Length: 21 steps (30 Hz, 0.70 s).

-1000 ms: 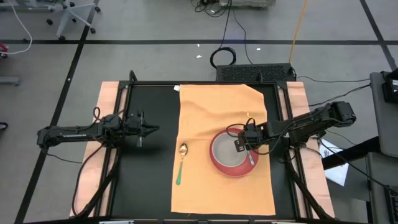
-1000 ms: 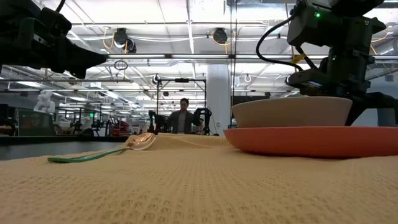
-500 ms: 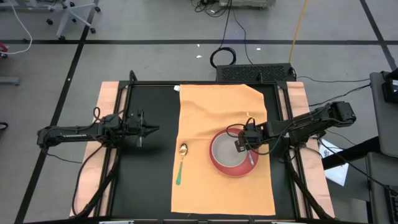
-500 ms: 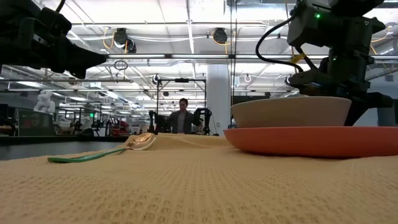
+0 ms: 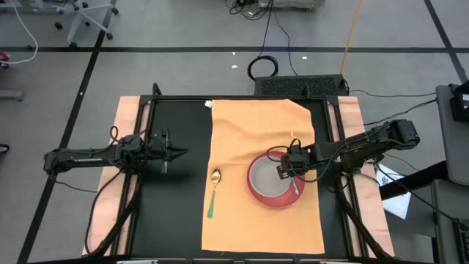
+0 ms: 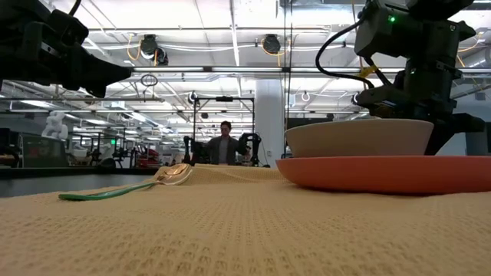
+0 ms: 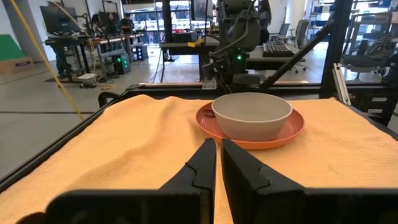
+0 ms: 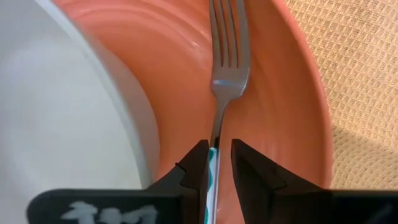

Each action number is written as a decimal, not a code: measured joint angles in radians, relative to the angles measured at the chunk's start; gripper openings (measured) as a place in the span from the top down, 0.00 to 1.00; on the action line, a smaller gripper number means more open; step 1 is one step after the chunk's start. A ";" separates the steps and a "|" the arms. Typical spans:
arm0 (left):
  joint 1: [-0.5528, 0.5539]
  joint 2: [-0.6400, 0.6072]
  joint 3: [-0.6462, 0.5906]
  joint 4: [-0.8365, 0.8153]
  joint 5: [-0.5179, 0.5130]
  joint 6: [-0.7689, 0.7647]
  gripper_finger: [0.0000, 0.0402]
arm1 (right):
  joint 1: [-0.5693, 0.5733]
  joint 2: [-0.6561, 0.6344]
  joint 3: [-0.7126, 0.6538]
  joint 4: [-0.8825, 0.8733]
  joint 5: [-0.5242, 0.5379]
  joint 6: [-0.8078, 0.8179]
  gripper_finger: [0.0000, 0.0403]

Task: Set table place
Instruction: Put the spoon into the bowl on the napkin

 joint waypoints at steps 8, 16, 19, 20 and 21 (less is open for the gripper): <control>0.000 0.000 0.000 -0.005 0.000 0.000 0.92 | 0.000 -0.070 0.000 -0.023 0.033 0.000 0.85; 0.000 0.000 0.000 -0.006 0.000 0.000 0.92 | 0.000 -0.151 0.000 -0.105 0.056 -0.015 0.85; 0.000 0.000 0.000 -0.006 0.000 0.000 0.92 | 0.000 -0.175 0.000 -0.160 0.080 -0.040 0.87; 0.000 0.000 0.000 -0.006 0.000 0.000 0.92 | 0.000 -0.183 0.000 -0.177 0.089 -0.061 0.88; 0.000 0.000 0.000 -0.006 0.000 0.000 0.92 | 0.000 -0.194 0.000 -0.193 0.105 -0.089 0.90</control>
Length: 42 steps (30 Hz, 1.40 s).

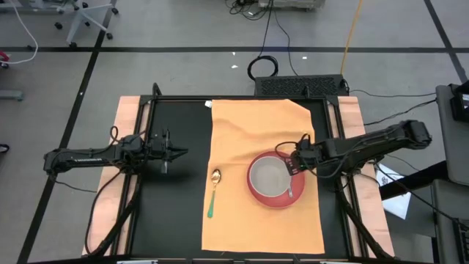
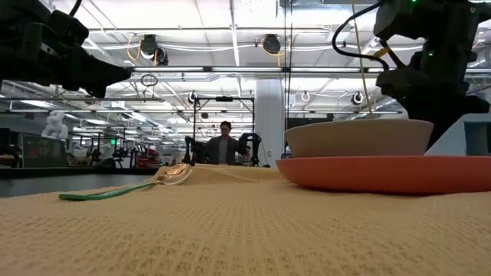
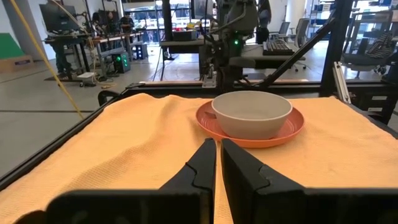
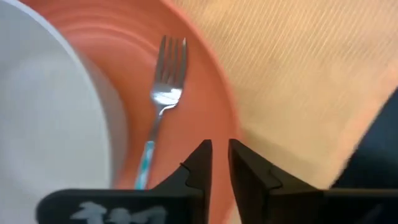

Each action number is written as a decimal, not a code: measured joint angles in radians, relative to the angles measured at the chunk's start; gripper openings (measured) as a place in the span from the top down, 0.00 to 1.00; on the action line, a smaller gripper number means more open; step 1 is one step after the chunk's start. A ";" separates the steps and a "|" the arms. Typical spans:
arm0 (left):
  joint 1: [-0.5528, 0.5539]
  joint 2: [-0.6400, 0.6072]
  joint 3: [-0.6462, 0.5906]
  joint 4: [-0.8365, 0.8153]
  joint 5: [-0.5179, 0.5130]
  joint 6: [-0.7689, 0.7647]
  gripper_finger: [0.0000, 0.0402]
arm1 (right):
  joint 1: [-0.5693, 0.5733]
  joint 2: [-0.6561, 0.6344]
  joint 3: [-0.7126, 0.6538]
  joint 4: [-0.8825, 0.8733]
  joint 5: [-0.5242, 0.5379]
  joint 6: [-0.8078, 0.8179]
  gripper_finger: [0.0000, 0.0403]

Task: Set table place
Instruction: Put the spoon into the bowl on the napkin

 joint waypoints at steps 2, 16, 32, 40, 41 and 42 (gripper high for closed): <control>0.000 0.000 0.000 -0.001 0.000 0.000 0.92 | 0.000 -0.020 0.000 -0.029 0.036 -0.054 0.95; 0.000 0.000 0.000 -0.007 -0.001 0.027 0.92 | 0.048 -0.198 -0.002 0.020 0.532 -0.572 1.00; 0.001 0.000 0.000 0.011 -0.061 0.059 0.92 | 0.057 -0.553 -0.462 0.999 0.282 -1.301 1.00; 0.001 0.000 0.000 0.012 -0.108 0.170 0.92 | 0.057 -0.707 -0.639 1.280 0.245 -1.460 1.00; 0.001 0.000 0.000 0.014 -0.108 0.151 0.92 | 0.057 -0.716 -0.649 1.292 0.227 -1.467 1.00; 0.001 0.000 0.000 0.017 -0.108 0.130 0.92 | 0.057 -0.723 -0.657 1.325 0.212 -1.474 1.00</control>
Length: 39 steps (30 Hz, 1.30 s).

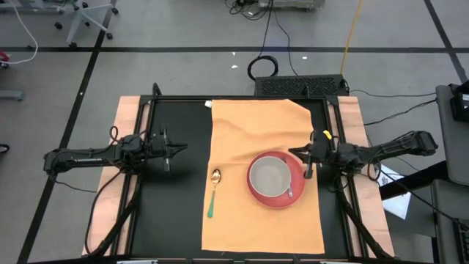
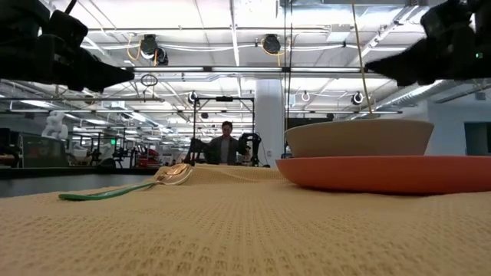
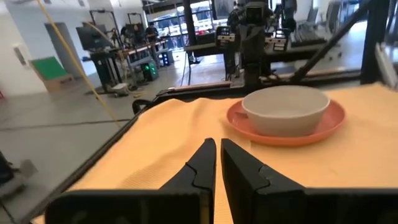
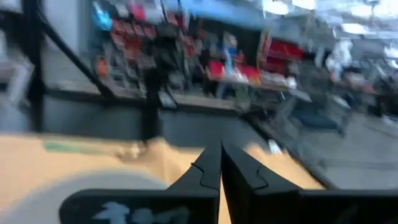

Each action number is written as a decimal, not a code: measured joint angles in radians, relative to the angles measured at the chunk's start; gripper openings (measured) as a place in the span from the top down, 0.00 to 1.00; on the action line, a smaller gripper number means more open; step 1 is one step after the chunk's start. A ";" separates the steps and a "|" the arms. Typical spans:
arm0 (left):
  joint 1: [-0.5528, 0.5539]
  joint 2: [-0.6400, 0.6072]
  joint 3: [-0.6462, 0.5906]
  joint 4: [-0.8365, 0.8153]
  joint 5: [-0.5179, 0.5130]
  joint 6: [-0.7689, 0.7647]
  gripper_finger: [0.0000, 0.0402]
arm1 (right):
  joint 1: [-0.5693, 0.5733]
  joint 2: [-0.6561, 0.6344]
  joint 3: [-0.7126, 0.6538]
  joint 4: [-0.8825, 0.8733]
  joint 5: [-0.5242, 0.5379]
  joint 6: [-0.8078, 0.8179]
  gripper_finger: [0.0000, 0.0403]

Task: Set table place
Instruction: Put the spoon into the bowl on the napkin

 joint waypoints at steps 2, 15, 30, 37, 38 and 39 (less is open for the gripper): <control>0.000 0.000 0.000 0.006 0.000 -0.058 0.92 | 0.000 -0.010 -0.012 0.003 -0.032 -0.008 1.00; -0.017 0.097 0.000 0.040 0.201 -0.370 0.92 | 0.002 -0.007 -0.019 -0.037 -0.065 0.024 1.00; -0.243 0.583 0.284 0.164 0.096 -0.253 0.92 | 0.002 -0.007 -0.021 -0.053 -0.064 0.073 1.00; -0.243 0.657 0.434 0.001 0.022 -0.212 0.92 | 0.002 -0.007 -0.021 -0.050 -0.060 0.080 1.00; -0.243 0.658 0.440 0.001 0.020 -0.212 0.92 | 0.002 -0.007 -0.021 -0.049 -0.059 0.082 1.00; -0.243 0.657 0.445 0.004 0.019 -0.212 0.92 | 0.002 -0.007 -0.021 -0.047 -0.059 0.084 1.00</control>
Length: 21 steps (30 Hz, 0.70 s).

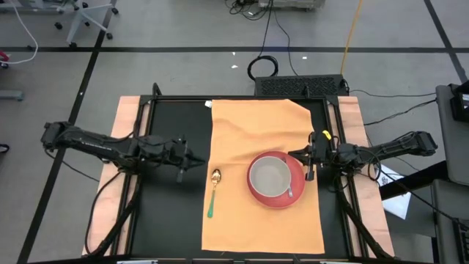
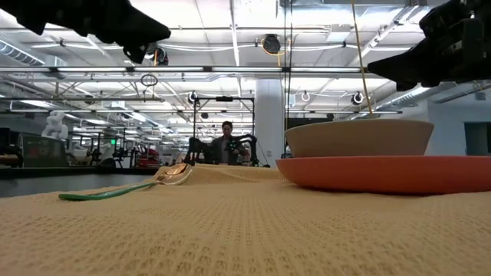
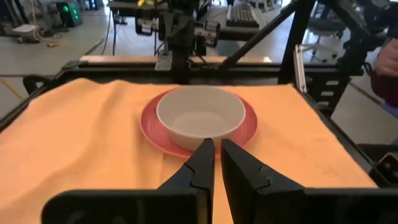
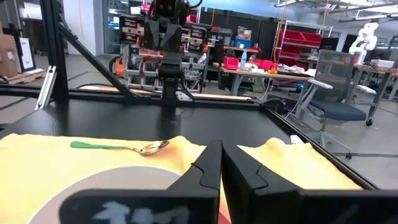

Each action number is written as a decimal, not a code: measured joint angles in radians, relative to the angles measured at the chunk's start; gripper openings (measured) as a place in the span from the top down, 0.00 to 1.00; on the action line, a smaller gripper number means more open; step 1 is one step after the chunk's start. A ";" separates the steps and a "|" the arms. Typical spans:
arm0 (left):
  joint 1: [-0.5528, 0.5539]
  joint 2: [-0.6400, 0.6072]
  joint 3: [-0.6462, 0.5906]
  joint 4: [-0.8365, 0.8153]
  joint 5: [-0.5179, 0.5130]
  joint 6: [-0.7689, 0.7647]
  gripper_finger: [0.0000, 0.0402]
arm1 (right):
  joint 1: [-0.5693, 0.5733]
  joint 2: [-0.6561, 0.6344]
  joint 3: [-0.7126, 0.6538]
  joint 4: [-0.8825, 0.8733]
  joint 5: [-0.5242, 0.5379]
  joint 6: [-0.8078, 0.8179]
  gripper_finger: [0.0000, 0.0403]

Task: Set table place
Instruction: Put the spoon into the bowl on the napkin

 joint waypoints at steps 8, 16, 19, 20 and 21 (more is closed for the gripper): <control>0.000 -0.005 0.005 0.009 0.000 0.027 0.92 | 0.000 0.000 0.000 0.027 0.001 -0.016 1.00; 0.000 -0.005 0.005 0.029 0.007 0.132 0.92 | 0.000 0.000 0.000 0.039 0.002 -0.050 1.00; 0.000 -0.005 0.005 0.066 0.007 0.130 0.92 | 0.000 0.000 0.000 0.086 0.002 -0.108 1.00; 0.000 -0.005 0.005 0.076 0.007 0.131 0.92 | 0.000 0.000 0.000 0.104 0.002 -0.128 1.00; 0.000 -0.005 0.005 0.084 0.007 0.136 0.92 | 0.000 0.000 0.000 0.120 0.002 -0.147 1.00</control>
